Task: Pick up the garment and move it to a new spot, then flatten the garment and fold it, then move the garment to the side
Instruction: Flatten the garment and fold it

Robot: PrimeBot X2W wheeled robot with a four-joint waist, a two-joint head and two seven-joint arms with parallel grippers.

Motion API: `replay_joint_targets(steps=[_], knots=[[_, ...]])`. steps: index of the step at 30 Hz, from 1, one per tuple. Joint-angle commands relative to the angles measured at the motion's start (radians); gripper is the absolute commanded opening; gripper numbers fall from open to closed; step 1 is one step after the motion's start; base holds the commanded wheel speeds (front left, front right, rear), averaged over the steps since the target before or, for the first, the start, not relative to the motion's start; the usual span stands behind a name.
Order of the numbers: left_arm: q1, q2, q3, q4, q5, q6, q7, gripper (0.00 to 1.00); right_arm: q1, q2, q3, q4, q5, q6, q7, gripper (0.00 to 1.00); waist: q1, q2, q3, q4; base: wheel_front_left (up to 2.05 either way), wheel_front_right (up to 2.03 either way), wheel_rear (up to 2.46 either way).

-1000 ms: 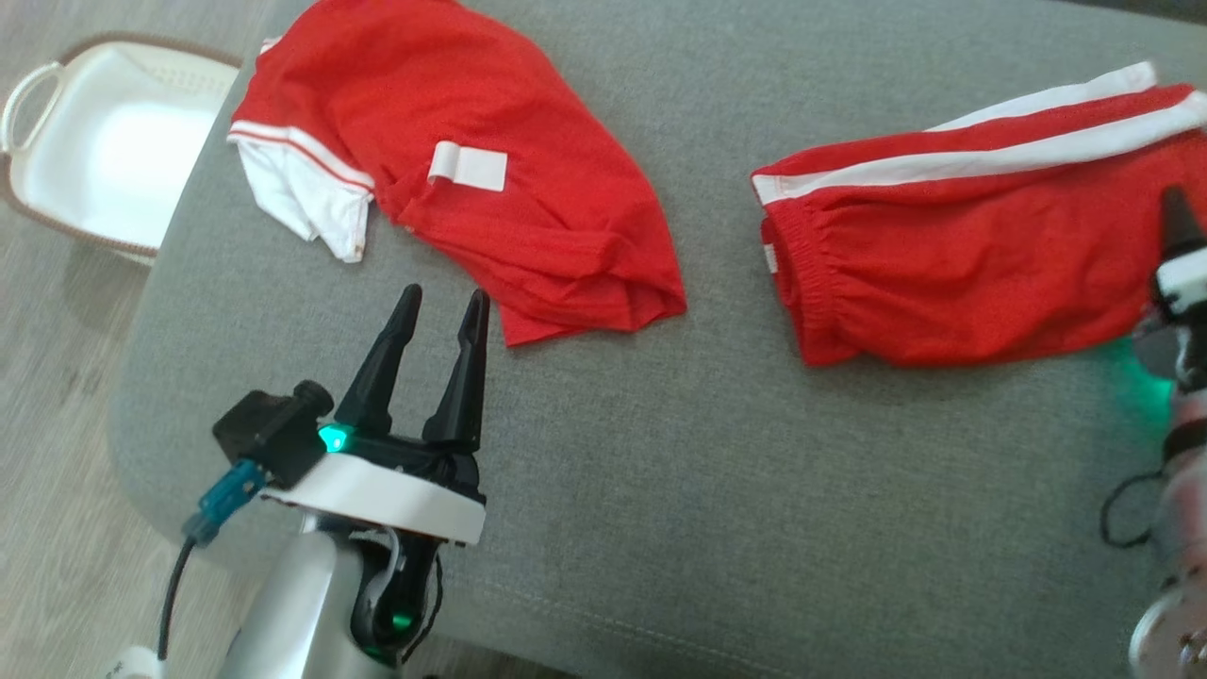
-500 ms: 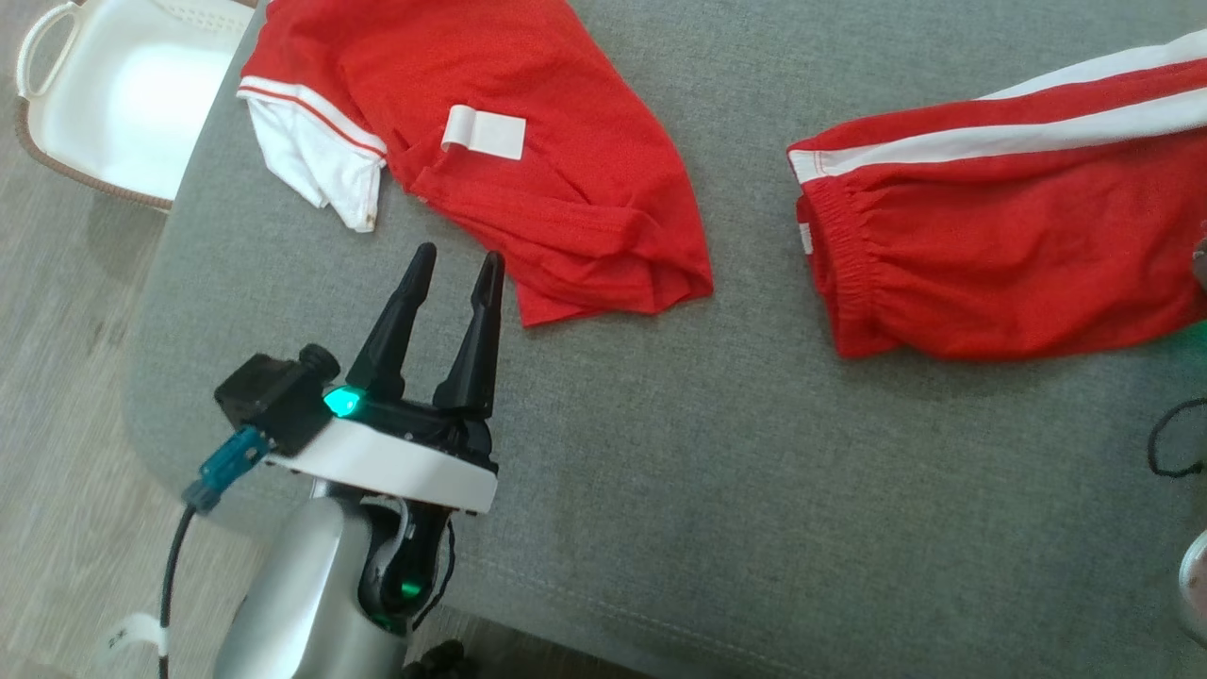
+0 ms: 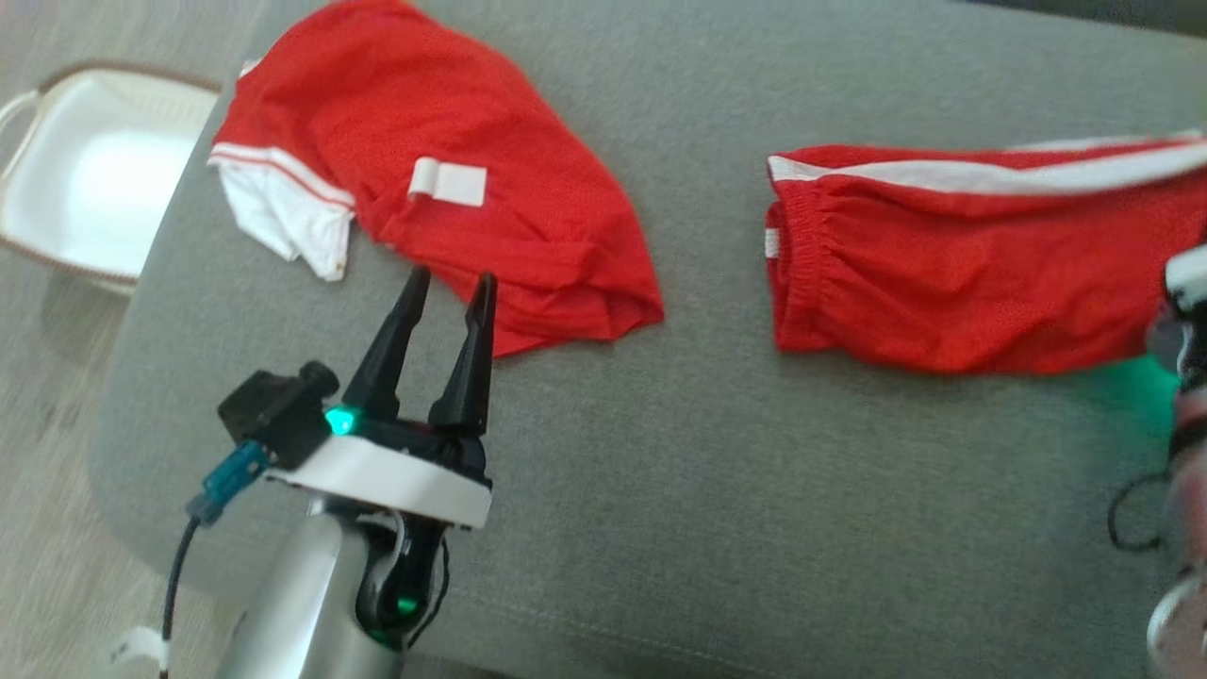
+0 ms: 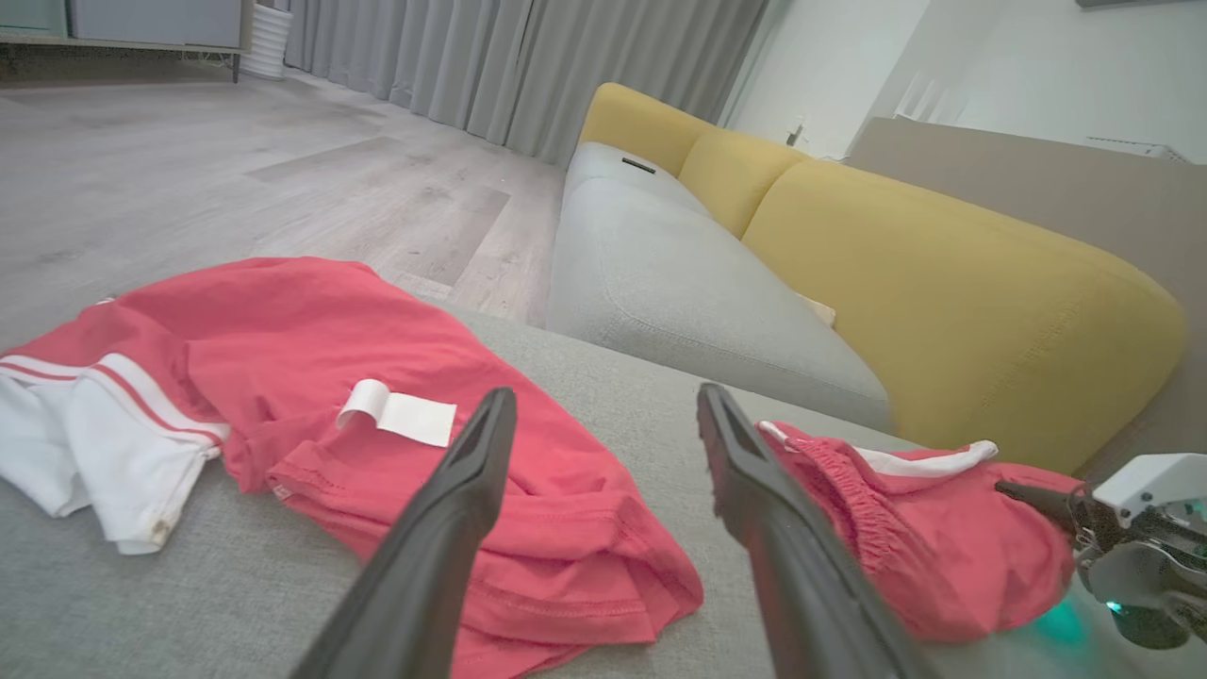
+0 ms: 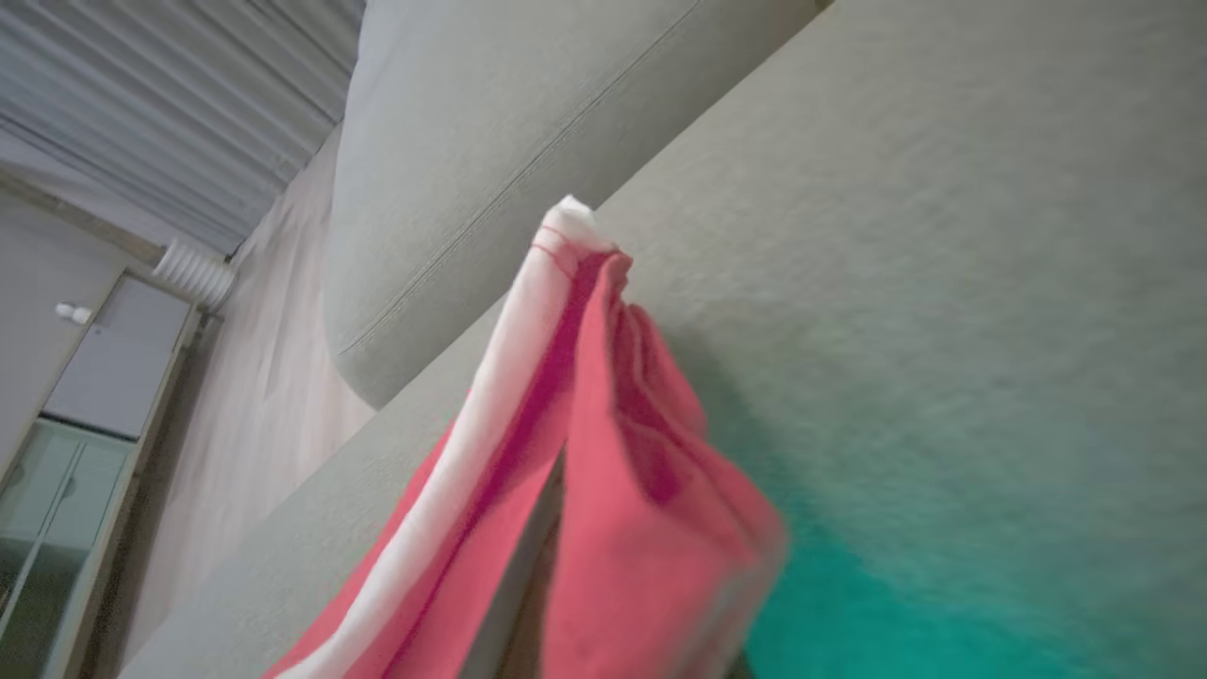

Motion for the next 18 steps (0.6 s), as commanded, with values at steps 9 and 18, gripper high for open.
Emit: replay_joint_targets(steps=[9, 18], knots=[[0.059, 0.009, 0.050, -0.023, 0.017, -0.006, -0.012, 1.00, 0.169, 0.006, -0.094, -0.105, -0.025, -0.001, -0.089, 0.00, 0.0000, 0.0000, -0.116, -0.091, 0.00, 0.00, 0.00], [0.080, 0.009, 0.056, -0.026, 0.017, -0.006, -0.012, 1.00, 0.244, 0.085, -0.187, -0.206, -0.057, -0.001, -0.084, 0.00, 0.0000, 0.0000, -0.136, -0.111, 0.00, 0.00, 0.00]])
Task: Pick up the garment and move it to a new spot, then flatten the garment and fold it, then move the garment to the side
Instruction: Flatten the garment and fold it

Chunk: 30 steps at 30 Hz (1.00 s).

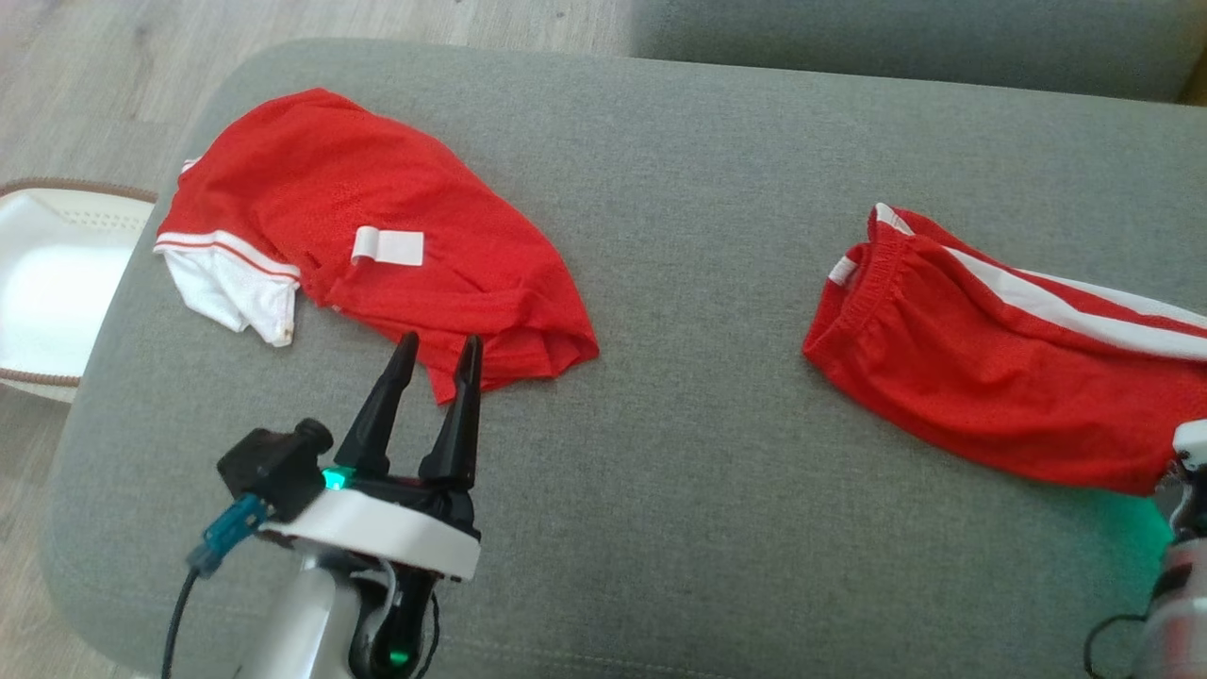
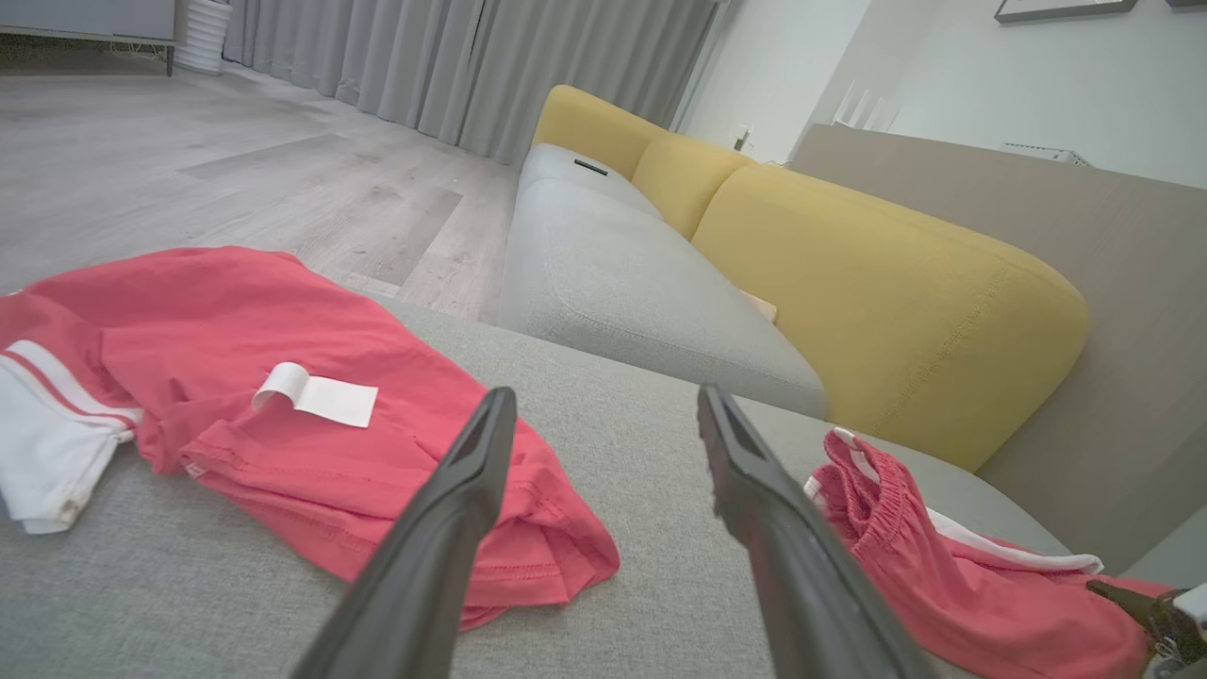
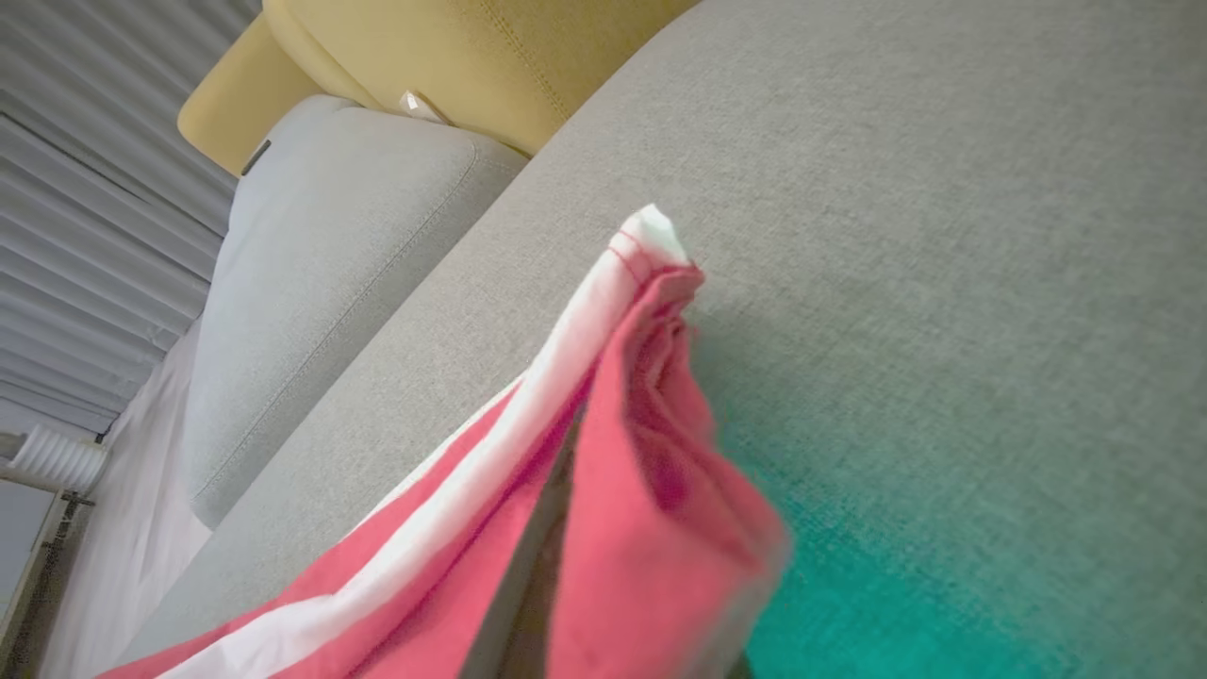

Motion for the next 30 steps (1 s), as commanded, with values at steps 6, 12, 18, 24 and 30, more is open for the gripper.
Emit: replay_joint_targets(steps=[6, 12, 18, 24, 30], knots=[[-0.028, 0.008, 0.032, -0.023, 0.006, -0.006, -0.012, 1.00, -0.050, 0.028, 0.101, -0.099, 0.018, -0.001, -0.005, 0.00, 0.0001, 0.0000, -0.009, -0.006, 0.00, 0.00, 0.00], [-0.026, 0.008, 0.031, -0.013, 0.012, -0.006, -0.012, 1.00, -0.033, 0.045, 0.261, -0.171, 0.120, -0.001, -0.011, 0.00, 0.0001, 0.0000, -0.034, -0.006, 0.00, 0.00, 0.00], [-0.017, 0.008, 0.041, 0.006, 0.004, -0.006, -0.012, 1.00, 0.015, 0.051, 0.467, -0.255, 0.259, -0.001, -0.002, 0.00, 0.0001, 0.0000, -0.055, 0.007, 0.00, 0.00, 0.00], [-0.012, 0.008, 0.036, 0.011, 0.001, -0.006, -0.012, 1.00, 0.064, 0.051, 0.634, -0.298, 0.388, -0.001, -0.003, 0.00, 0.0001, 0.0000, -0.059, 0.029, 0.00, 0.00, 0.00], [-0.012, 0.008, 0.030, 0.011, -0.005, -0.006, -0.012, 1.00, 0.101, 0.051, 0.752, -0.312, 0.450, -0.001, -0.027, 0.00, 0.0001, 0.0000, -0.052, 0.062, 0.00, 0.00, 0.00]])
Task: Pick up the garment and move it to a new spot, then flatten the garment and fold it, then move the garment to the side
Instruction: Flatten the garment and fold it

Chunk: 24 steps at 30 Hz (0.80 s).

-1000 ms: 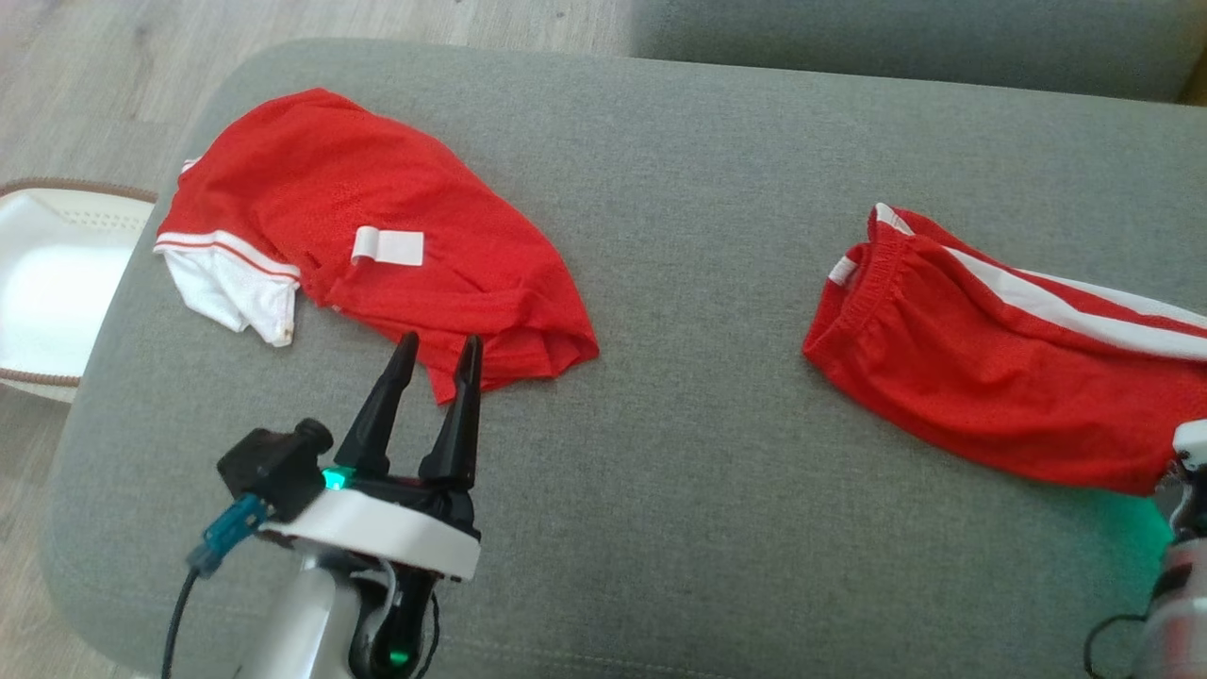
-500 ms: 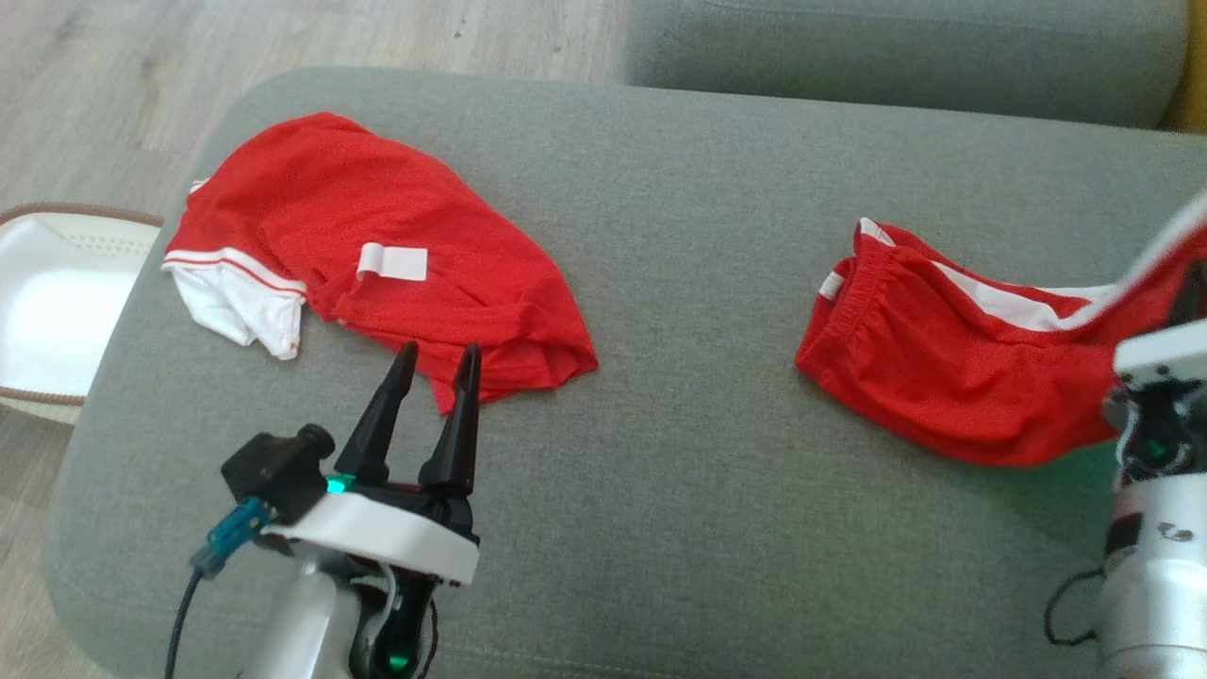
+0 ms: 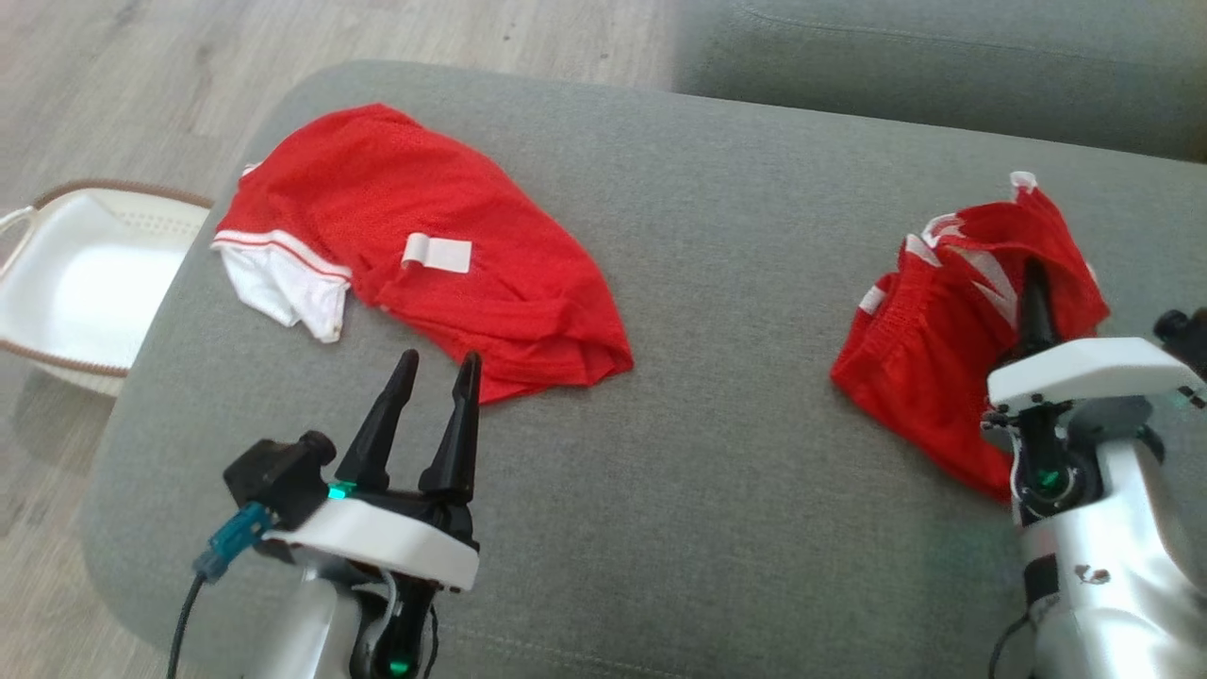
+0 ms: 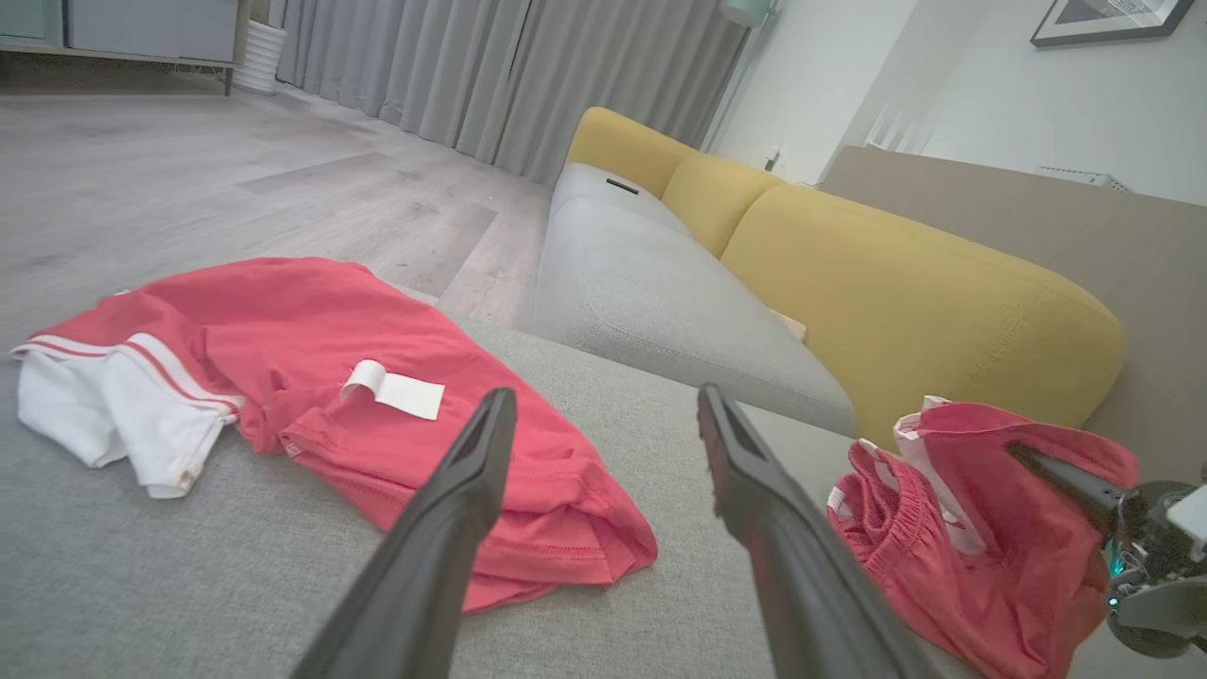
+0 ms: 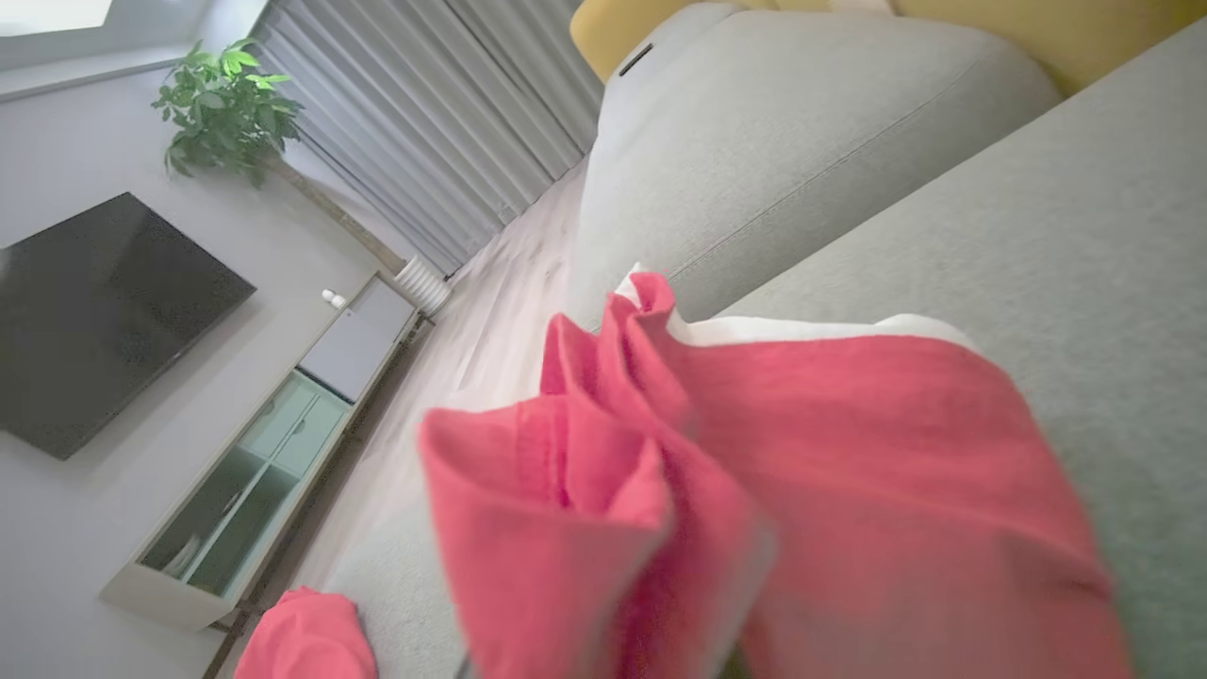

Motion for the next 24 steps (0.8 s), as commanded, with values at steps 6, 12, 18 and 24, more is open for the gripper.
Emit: replay_joint_targets(steps=[6, 12, 18, 24], knots=[[-0.022, 0.007, 0.026, -0.026, -0.007, -0.006, -0.012, 1.00, -0.023, 0.001, 0.082, -0.017, 0.024, -0.001, -0.034, 0.00, 0.0000, -0.0001, 0.010, 0.030, 0.00, 0.00, 0.00], [-0.022, 0.007, 0.025, -0.024, -0.010, -0.006, -0.012, 1.00, -0.020, 0.001, 0.138, 0.039, 0.011, -0.001, -0.043, 0.41, 0.0000, -0.0001, 0.013, 0.046, 0.00, 0.00, 0.00], [-0.021, 0.007, 0.028, -0.024, -0.018, -0.006, -0.012, 1.00, -0.011, 0.001, 0.239, 0.104, 0.067, -0.001, -0.050, 1.00, 0.0000, -0.0001, 0.013, 0.052, 0.00, 0.00, 0.00], [-0.024, 0.007, 0.025, -0.027, -0.023, -0.006, -0.012, 1.00, -0.010, 0.001, 0.381, 0.216, 0.106, -0.001, -0.034, 1.00, 0.0000, -0.0001, 0.011, 0.043, 0.00, 0.00, 0.00]])
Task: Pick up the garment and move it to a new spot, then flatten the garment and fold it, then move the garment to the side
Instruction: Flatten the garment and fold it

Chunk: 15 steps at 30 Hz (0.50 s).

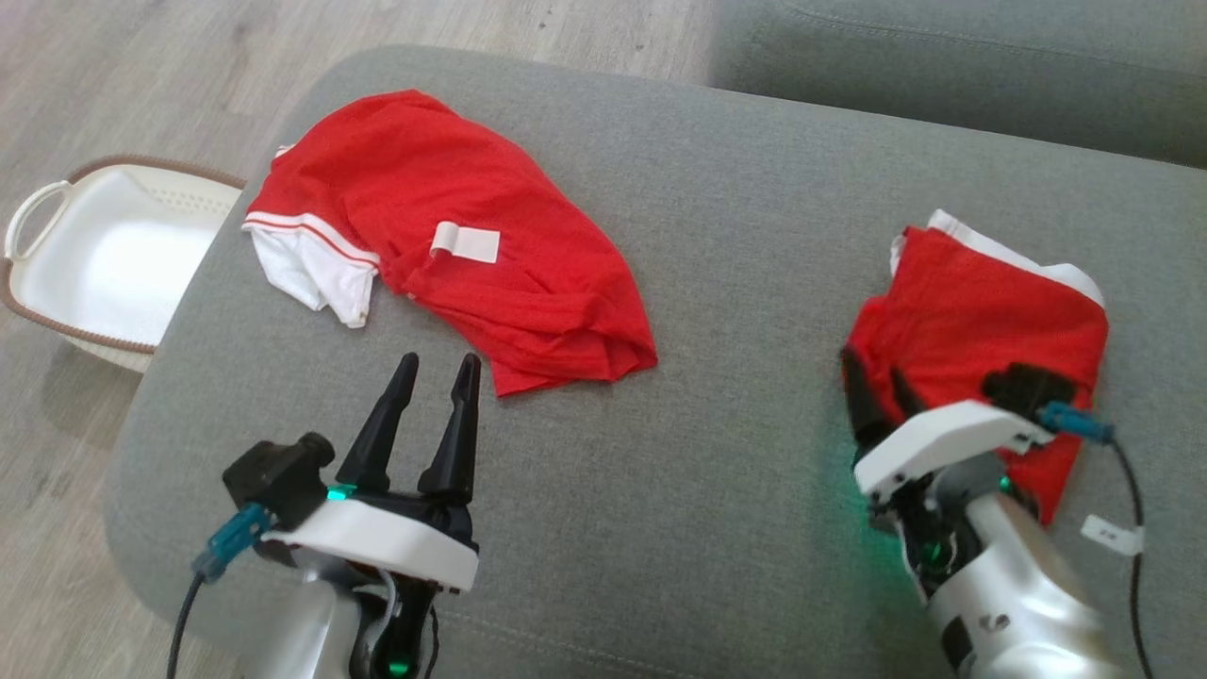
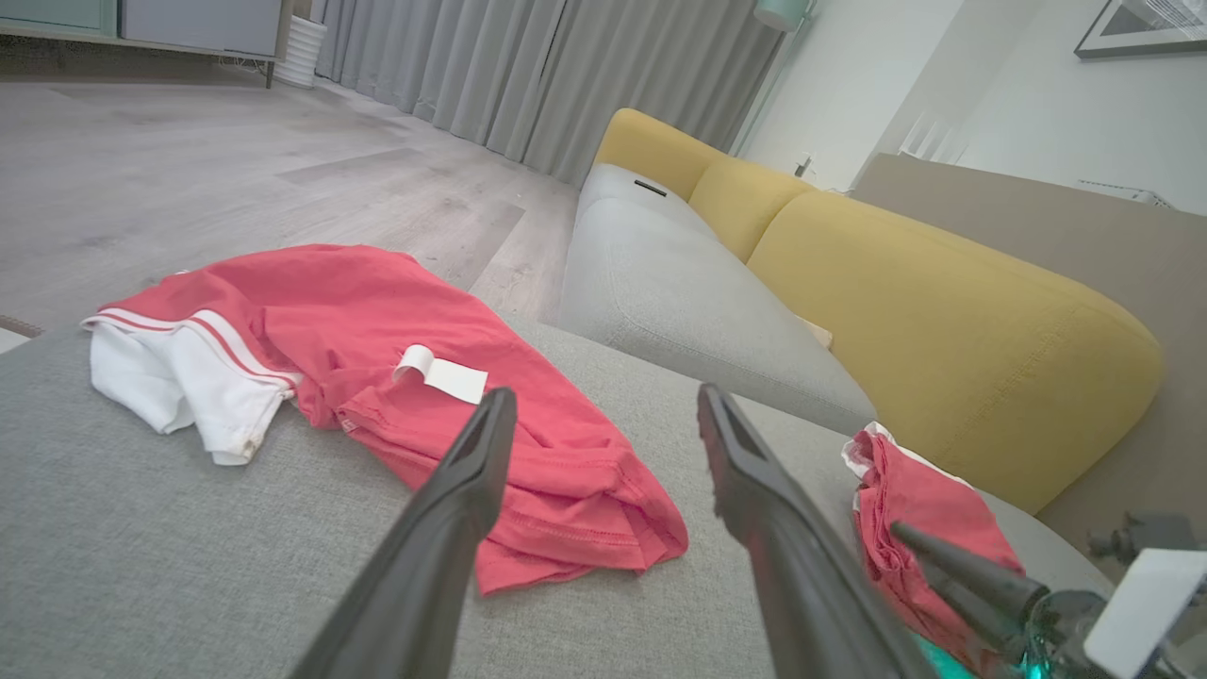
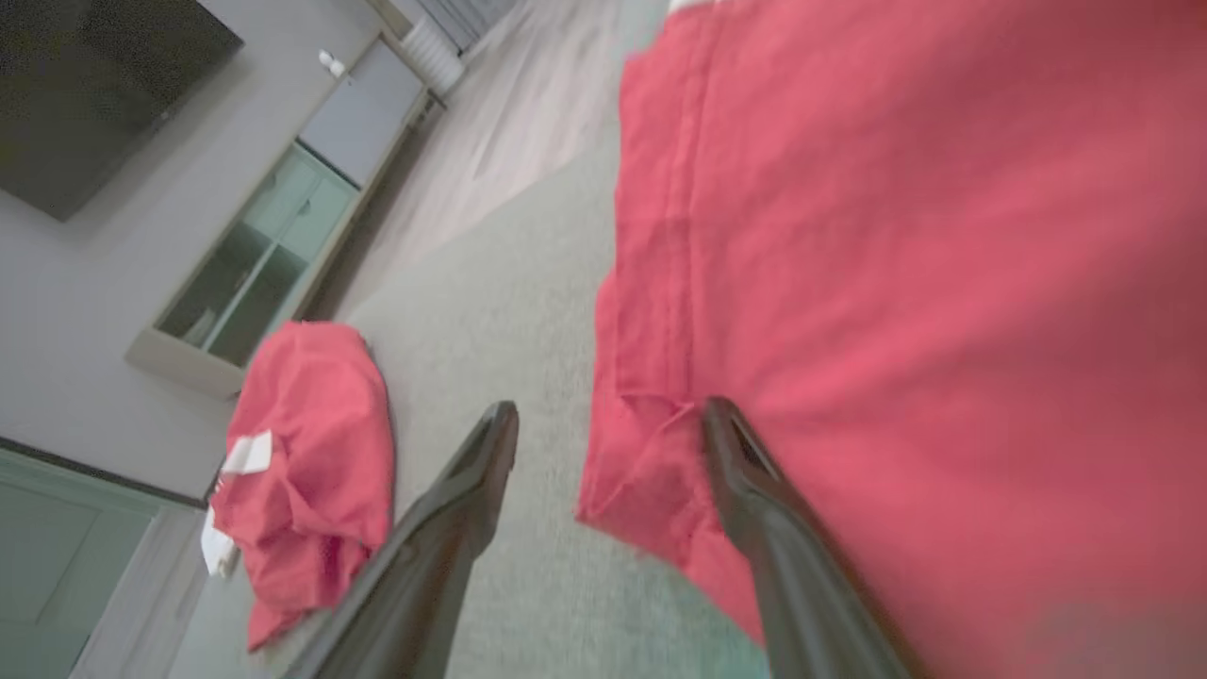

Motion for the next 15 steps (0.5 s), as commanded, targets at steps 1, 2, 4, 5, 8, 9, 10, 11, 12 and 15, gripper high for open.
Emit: replay_joint_targets(steps=[1, 2, 4, 5, 8, 9, 10, 11, 12, 15], knots=[[-0.024, 0.007, 0.027, -0.037, -0.004, -0.006, -0.012, 1.00, -0.013, 0.003, 0.049, 0.000, 0.019, -0.001, 0.008, 1.00, 0.0000, 0.0000, -0.002, -0.006, 0.00, 0.00, 0.00], [-0.023, 0.007, 0.028, -0.037, -0.005, -0.006, -0.012, 1.00, -0.015, 0.003, 0.067, 0.014, 0.030, -0.001, 0.013, 1.00, 0.0000, 0.0000, -0.002, -0.010, 0.00, 0.00, 0.00], [-0.022, 0.007, 0.029, -0.037, -0.006, -0.006, -0.012, 1.00, -0.025, 0.003, 0.101, 0.028, 0.048, -0.001, 0.014, 1.00, 0.0000, 0.0000, -0.004, -0.020, 0.00, 0.00, 0.00], [-0.021, 0.007, 0.030, -0.037, -0.005, -0.006, -0.012, 1.00, -0.030, 0.003, 0.115, 0.030, 0.058, -0.001, 0.011, 1.00, 0.0000, 0.0000, -0.006, -0.028, 0.00, 0.00, 0.00], [-0.021, 0.007, 0.035, -0.037, -0.002, -0.006, -0.012, 1.00, -0.048, 0.003, 0.138, 0.020, 0.078, -0.001, -0.021, 1.00, 0.0000, 0.0000, -0.015, -0.050, 0.00, 0.00, 0.00], [-0.021, 0.007, 0.038, -0.038, -0.001, -0.006, -0.012, 1.00, -0.054, 0.003, 0.141, 0.016, 0.078, -0.001, -0.034, 1.00, 0.0000, 0.0000, -0.019, -0.058, 0.00, 0.00, 0.00], [-0.020, 0.007, 0.042, -0.041, 0.000, -0.006, -0.012, 1.00, -0.060, 0.003, 0.142, 0.009, 0.076, -0.001, -0.047, 1.00, 0.0000, 0.0000, -0.025, -0.069, 0.00, 0.00, 0.00], [-0.019, 0.007, 0.045, -0.045, -0.002, -0.006, -0.012, 1.00, -0.063, 0.003, 0.136, 0.001, 0.078, -0.001, -0.060, 1.00, 0.0000, 0.0000, -0.030, -0.077, 0.00, 0.00, 0.00], [-0.019, 0.007, 0.045, -0.045, -0.002, -0.006, -0.012, 1.00, -0.063, 0.003, 0.136, 0.001, 0.078, -0.001, -0.060, 1.00, 0.0000, 0.0000, -0.030, -0.077, 0.00, 0.00, 0.00], [-0.013, 0.007, 0.059, -0.061, -0.001, -0.006, -0.012, 1.00, -0.066, 0.001, 0.100, -0.043, 0.086, -0.001, -0.103, 1.00, 0.0000, 0.0000, -0.048, -0.108, 0.00, 0.00, 0.00]])
